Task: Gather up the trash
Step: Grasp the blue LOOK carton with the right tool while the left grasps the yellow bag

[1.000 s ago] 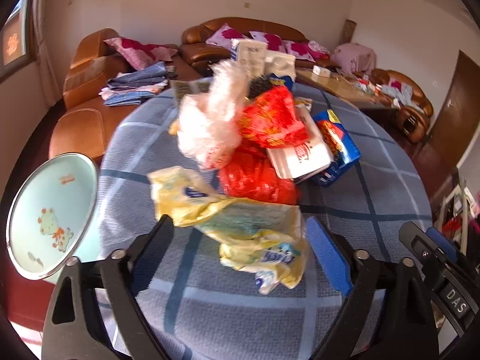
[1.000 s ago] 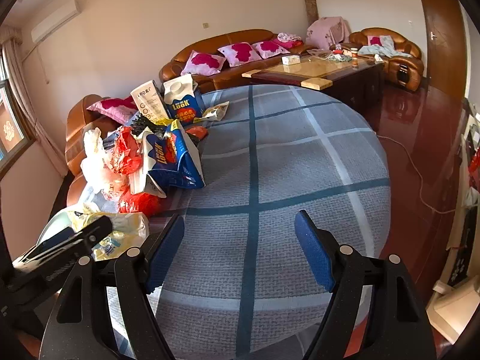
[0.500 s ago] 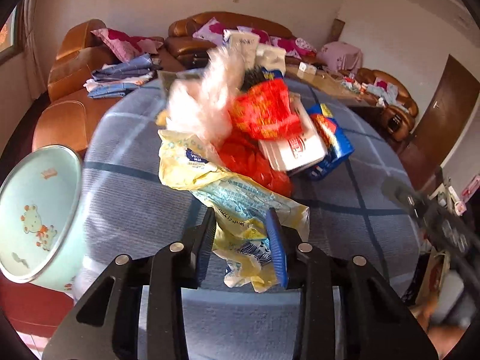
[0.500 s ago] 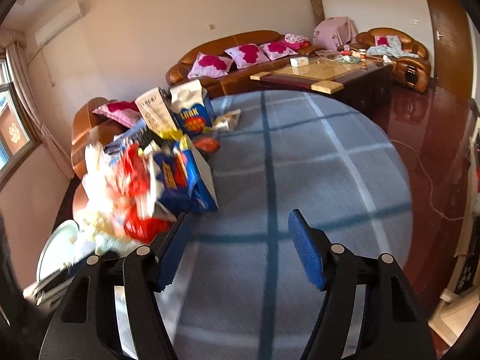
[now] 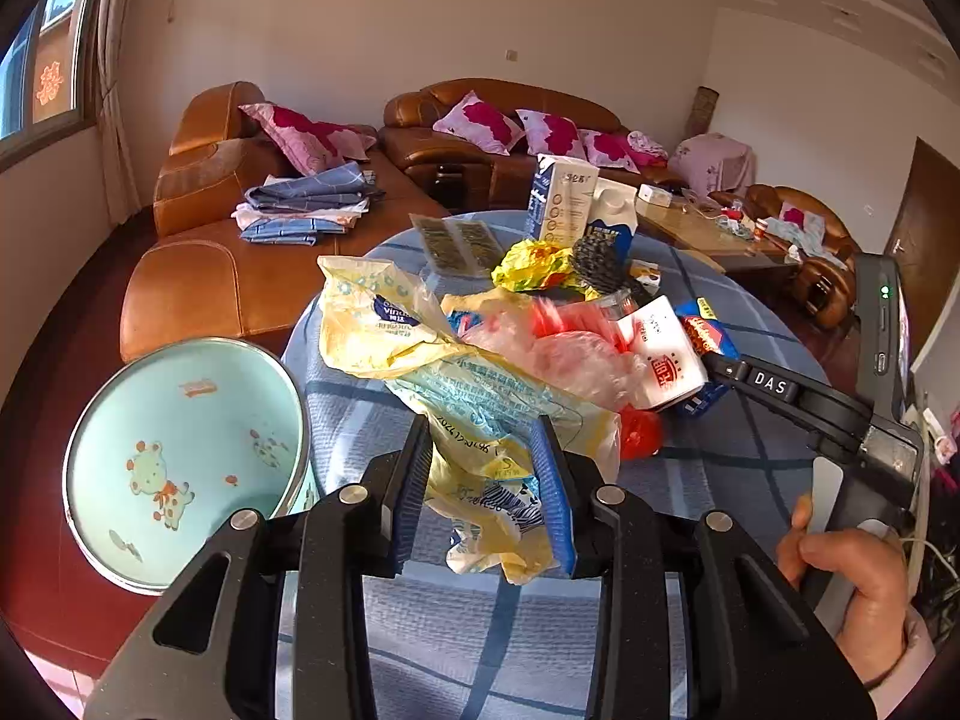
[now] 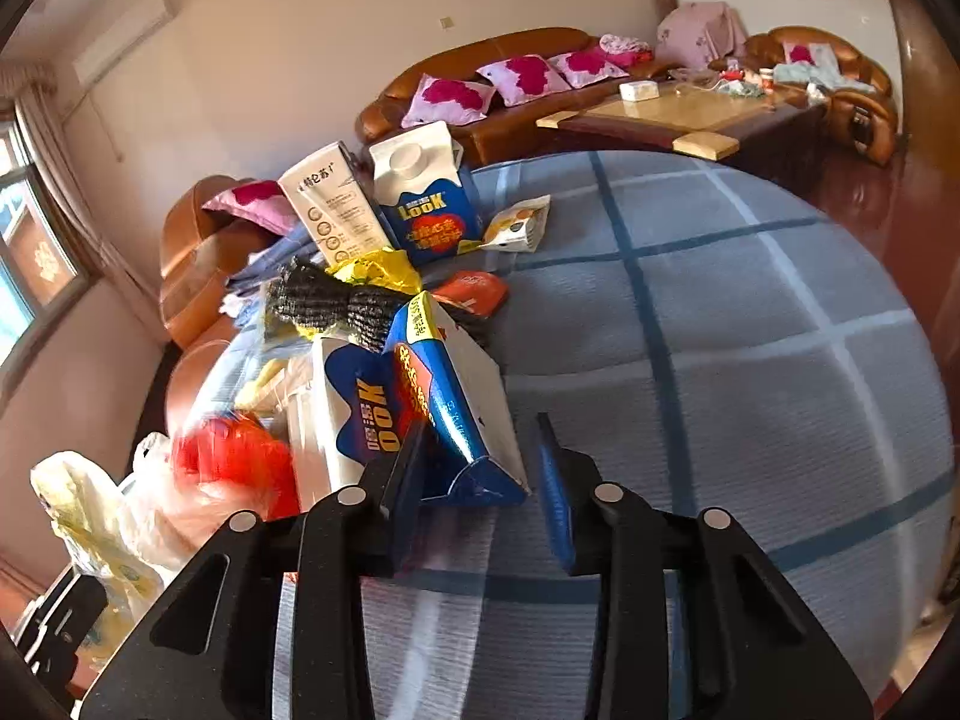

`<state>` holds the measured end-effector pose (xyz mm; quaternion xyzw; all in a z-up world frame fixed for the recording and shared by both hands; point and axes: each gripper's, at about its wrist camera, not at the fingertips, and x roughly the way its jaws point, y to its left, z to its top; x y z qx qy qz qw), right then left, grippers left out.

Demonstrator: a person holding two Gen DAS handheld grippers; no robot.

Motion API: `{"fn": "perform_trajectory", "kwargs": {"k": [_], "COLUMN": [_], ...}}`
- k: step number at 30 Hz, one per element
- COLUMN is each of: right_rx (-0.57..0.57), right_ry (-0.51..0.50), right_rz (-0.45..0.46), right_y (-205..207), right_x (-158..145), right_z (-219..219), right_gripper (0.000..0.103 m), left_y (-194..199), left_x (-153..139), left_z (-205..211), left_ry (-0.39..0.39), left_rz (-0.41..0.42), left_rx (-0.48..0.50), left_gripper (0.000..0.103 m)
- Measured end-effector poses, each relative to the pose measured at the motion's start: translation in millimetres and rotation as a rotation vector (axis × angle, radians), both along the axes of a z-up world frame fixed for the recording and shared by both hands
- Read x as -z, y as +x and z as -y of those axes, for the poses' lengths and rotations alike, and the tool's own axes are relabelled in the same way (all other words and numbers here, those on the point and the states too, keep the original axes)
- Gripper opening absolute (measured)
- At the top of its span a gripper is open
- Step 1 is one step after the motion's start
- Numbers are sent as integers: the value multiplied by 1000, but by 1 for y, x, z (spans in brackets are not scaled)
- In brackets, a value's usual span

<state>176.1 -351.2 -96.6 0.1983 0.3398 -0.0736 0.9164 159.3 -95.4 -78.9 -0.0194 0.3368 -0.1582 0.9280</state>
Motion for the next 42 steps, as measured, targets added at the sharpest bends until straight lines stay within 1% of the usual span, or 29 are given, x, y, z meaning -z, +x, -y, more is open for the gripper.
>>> {"fn": "perform_trajectory", "kwargs": {"k": [1,3,7,12,14,15,17,20,22,23,24,25,26,27,28,29,32,33,35,37,38,39,42], "right_rx": [-8,-11,6,62,81,90,87,57,58,62,65,68,80,107,108,98,66,67,81,100,103,100,122], "right_ry": [-10,-23,-28,-89,-93,-94,-109,-140,-105,-76,-73,-73,-68,-49,-39,-31,-68,-89,-158,-176,-157,-132,-155], "right_rz": [1,4,38,123,152,163,182,169,157,158,160,157,152,167,170,153,69,47,-39,-93,-109,-101,-83], "right_y": [0,-2,-17,-46,-55,-60,-65,-62,-64,-68,-74,-78,-83,-92,-95,-94,-73,-67,-50,-41,-38,-39,-46], "right_x": [-2,-4,-13,-40,-49,-53,-61,-64,-60,-58,-56,-54,-51,-46,-43,-38,-24,-20,-4,9,16,19,18], "right_z": [-3,-6,-7,-4,-1,1,1,-4,1,6,8,10,11,14,15,14,3,1,-6,-5,-3,0,2], "right_gripper": [25,23,21,20,19,18,1,1,1,5,14,60,98,98,98,98,98,98,98,98,92,85,85], "left_y": [-1,0,-4,-10,-14,-15,-16,-20,-23,-25,-27,-29,-29,-29,-29,-29,-28,-29,-30,-29,-29,-30,-28], "left_x": [2,5,4,-8,-12,-13,-16,-19,-21,-21,-21,-22,-21,-20,-20,-19,-17,-18,-19,-19,-19,-18,-17], "left_z": [-1,-4,-11,-17,-20,-21,-25,-27,-29,-29,-31,-33,-35,-37,-38,-39,-41,-43,-46,-50,-51,-53,-57], "left_ry": [-4,-8,-18,-23,-30,-33,-38,-46,-51,-52,-51,-49,-49,-50,-50,-50,-55,-60,-59,-59,-60,-61,-62], "left_rz": [-7,-16,-10,27,43,46,51,50,50,52,55,57,57,54,51,47,35,35,43,45,43,42,41], "left_rx": [-3,-8,-11,-25,-35,-39,-46,-45,-43,-41,-41,-42,-44,-48,-51,-55,-62,-62,-66,-78,-81,-87,-93], "left_gripper": [34,34,34,34,34,34,34,34,35,35,35,35,35,35,35,35,35,35,35,35,35,35,35]}}
